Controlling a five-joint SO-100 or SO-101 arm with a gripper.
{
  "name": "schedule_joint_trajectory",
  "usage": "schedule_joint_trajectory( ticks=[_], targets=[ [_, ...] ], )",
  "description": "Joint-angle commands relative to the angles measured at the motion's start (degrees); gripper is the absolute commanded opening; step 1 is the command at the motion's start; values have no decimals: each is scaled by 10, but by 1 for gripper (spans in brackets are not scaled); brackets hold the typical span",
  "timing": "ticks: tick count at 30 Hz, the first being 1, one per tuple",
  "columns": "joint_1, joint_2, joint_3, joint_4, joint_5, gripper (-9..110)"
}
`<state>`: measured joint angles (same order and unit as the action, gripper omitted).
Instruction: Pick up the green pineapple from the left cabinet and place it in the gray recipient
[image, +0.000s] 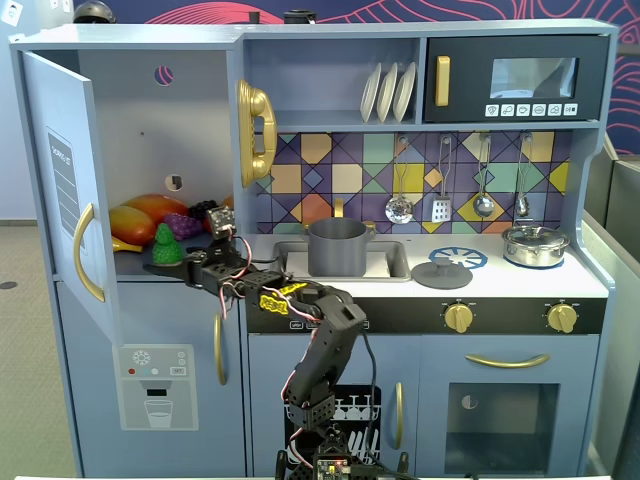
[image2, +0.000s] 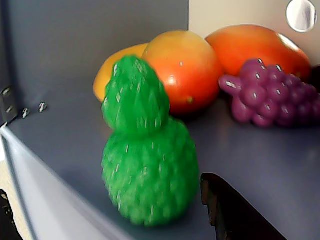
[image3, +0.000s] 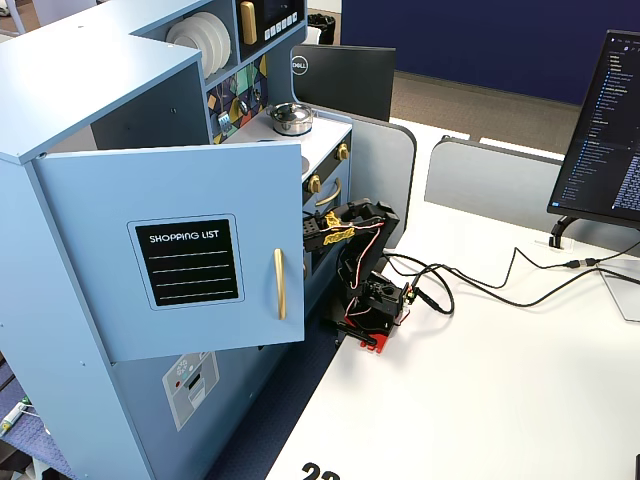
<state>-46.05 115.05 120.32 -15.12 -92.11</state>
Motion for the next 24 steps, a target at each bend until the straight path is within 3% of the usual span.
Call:
schedule_joint_trajectory(
  ticks=[1,18,20,24],
  targets=[
    [21,-26,-68,-25,6,45],
    [22,-150,-174,-45,11,41],
    [17,-155,-183,-42,-3,31],
    [4,-156,-182,-25,-11,0]
  ],
)
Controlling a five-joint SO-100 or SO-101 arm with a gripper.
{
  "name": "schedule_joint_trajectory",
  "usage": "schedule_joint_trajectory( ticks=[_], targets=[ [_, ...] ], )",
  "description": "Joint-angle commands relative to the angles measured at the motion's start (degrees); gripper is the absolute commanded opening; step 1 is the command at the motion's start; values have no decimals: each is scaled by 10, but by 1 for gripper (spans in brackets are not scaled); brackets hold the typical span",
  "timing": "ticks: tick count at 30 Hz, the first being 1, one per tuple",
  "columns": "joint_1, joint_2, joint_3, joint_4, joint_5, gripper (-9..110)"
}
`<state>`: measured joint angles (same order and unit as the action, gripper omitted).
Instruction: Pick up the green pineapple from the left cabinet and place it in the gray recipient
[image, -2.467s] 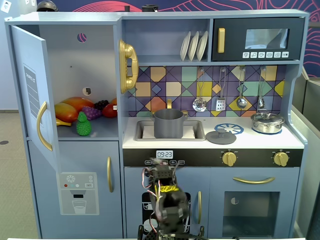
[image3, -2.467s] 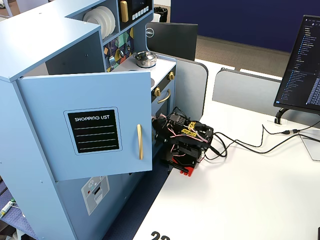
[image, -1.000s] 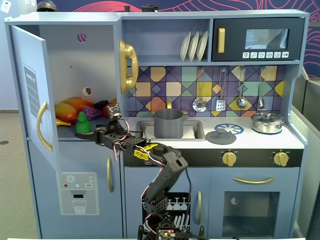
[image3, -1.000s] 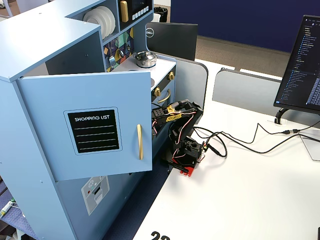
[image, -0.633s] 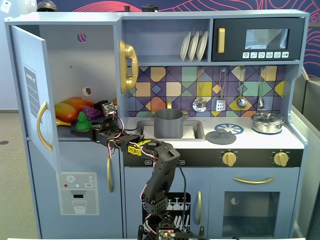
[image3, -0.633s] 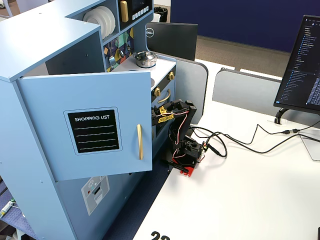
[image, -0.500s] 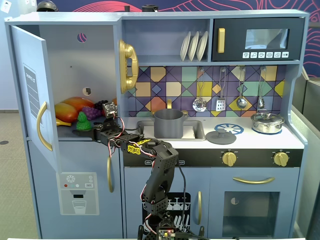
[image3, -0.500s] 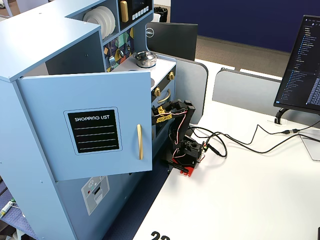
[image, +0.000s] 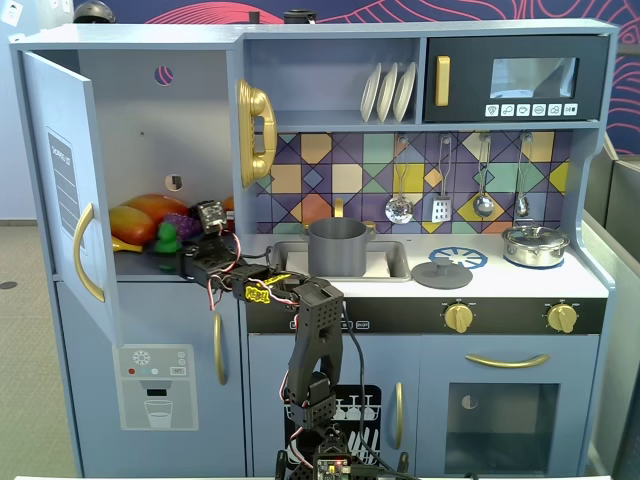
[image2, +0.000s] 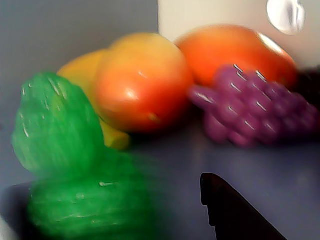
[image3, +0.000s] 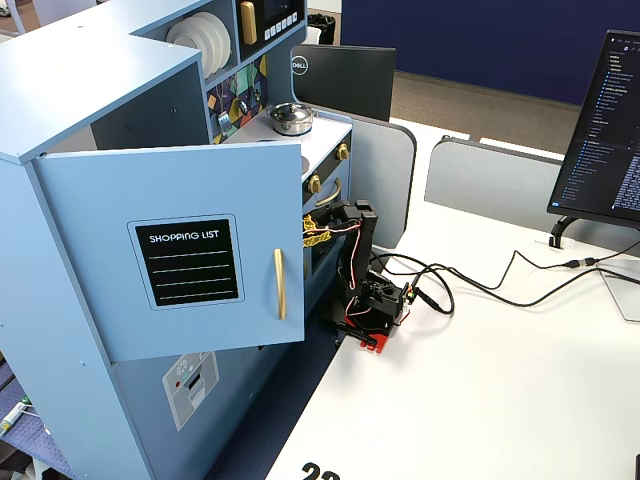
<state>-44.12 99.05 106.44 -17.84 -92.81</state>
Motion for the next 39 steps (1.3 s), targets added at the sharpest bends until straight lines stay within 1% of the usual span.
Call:
schedule_joint_trajectory(
  ticks=[1,7,12,15,17,19,24,26,28,32,35,39],
  targets=[
    [-18,5,-41,1,2,0],
    [-48,67,-27,20,-10,0],
    [-113,265,47,123,-1,0],
    [-118,393,90,192,-4,0],
    [-82,469,118,219,-3,0],
    [-24,530,120,265,22,0],
    [171,631,98,410,74,0],
    [247,650,90,441,100,0],
    [324,650,81,448,127,0],
    [424,587,61,427,93,0],
    [467,508,45,376,60,0],
    [487,412,34,321,45,0]
  ],
)
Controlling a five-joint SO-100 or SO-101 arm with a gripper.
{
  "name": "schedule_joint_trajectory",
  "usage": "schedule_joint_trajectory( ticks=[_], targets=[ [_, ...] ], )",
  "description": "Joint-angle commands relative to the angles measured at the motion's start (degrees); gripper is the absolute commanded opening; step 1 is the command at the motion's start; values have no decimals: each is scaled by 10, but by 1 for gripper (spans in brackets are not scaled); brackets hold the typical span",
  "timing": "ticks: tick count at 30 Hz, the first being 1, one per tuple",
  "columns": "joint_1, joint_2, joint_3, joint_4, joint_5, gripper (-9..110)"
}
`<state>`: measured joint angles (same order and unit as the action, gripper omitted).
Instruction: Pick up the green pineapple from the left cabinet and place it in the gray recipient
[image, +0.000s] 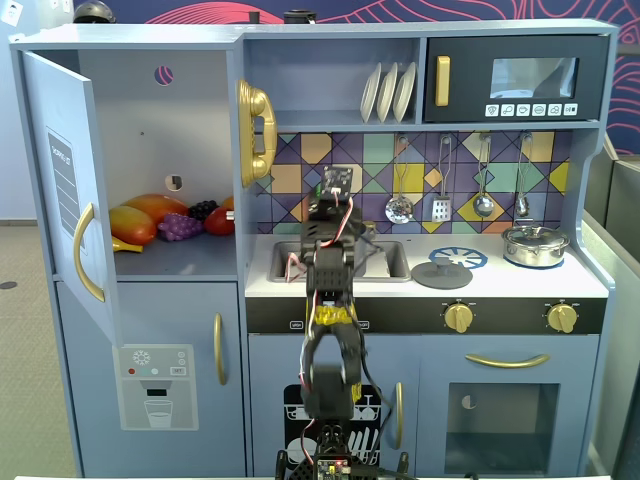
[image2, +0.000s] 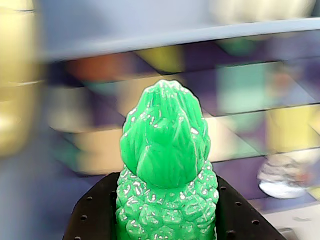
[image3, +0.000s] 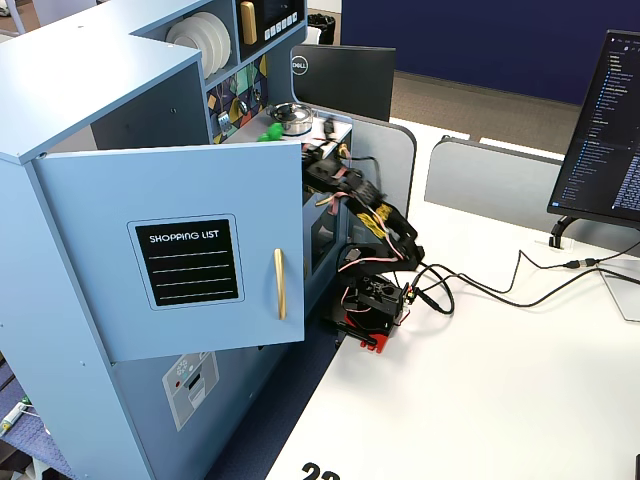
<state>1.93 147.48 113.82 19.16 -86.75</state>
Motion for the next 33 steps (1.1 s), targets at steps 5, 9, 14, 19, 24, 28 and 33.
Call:
schedule_joint_trajectory(
  ticks=[5,9,14,19,24,28,33],
  targets=[
    [8,-172,-69,-67,-57,0],
    [1,-250,-106,-90,-78,0],
    [4,-303,-161,-61,-76,9],
    [4,-274,-172,-19,-46,29],
    [0,-125,-122,115,-33,24],
    [0,21,-42,274,-37,13],
    [-25,162,54,455,-8,2]
  ],
)
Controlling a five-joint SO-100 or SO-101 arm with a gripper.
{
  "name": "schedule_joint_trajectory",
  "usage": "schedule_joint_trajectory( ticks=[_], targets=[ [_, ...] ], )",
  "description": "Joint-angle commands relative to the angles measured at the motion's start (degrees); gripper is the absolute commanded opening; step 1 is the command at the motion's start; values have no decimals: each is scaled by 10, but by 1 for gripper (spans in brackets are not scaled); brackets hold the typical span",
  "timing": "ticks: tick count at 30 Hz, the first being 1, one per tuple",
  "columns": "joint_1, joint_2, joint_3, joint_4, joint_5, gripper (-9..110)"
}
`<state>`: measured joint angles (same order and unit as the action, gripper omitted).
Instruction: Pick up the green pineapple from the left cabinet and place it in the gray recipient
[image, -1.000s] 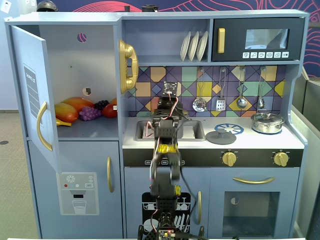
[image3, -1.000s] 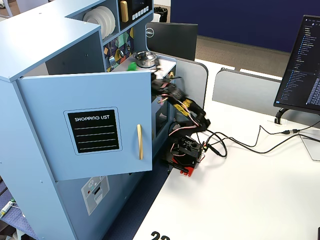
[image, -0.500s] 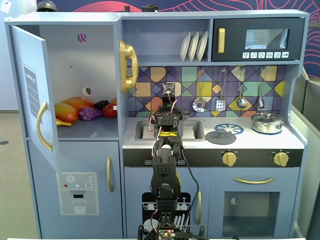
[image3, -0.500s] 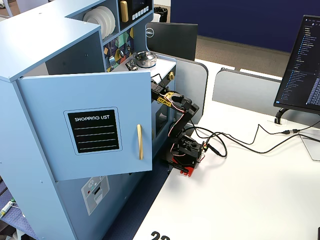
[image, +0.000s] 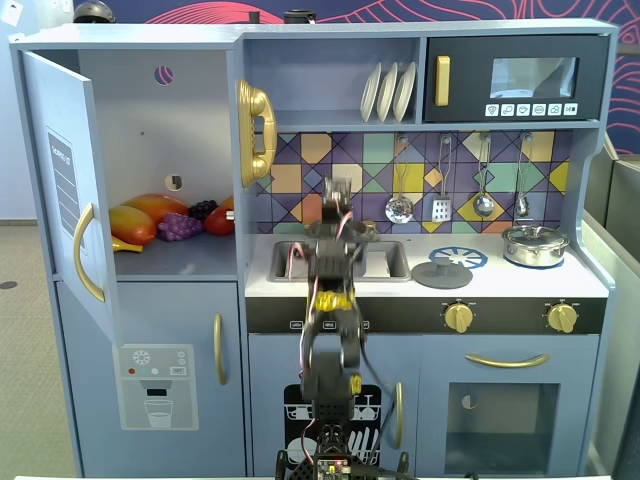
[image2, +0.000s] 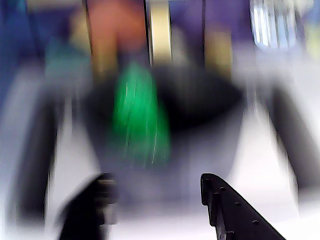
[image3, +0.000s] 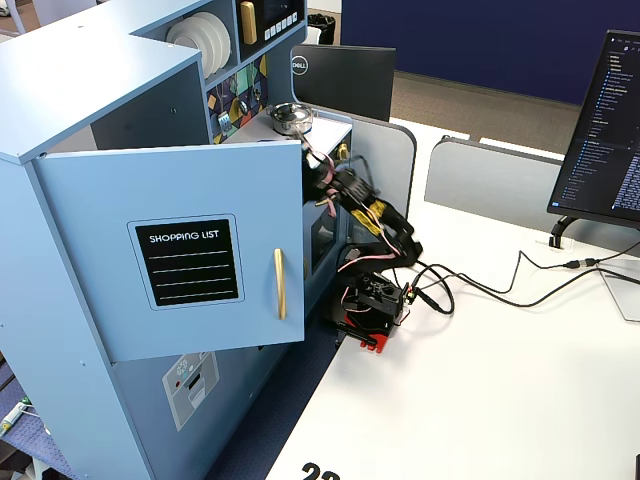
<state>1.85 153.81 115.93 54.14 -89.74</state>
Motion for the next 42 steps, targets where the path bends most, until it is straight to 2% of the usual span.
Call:
schedule_joint_trajectory(
  ticks=[1,5,18,21,28,34,35,42],
  targets=[
    [-26,115,52,132,25,1],
    [-23,154,144,178,26,0],
    [-21,265,558,116,-15,0],
    [-27,246,561,152,-8,0],
    [4,283,561,311,-83,2],
    [10,283,561,332,-7,5],
    [11,283,561,336,30,5],
    [11,283,561,335,32,6]
  ],
)
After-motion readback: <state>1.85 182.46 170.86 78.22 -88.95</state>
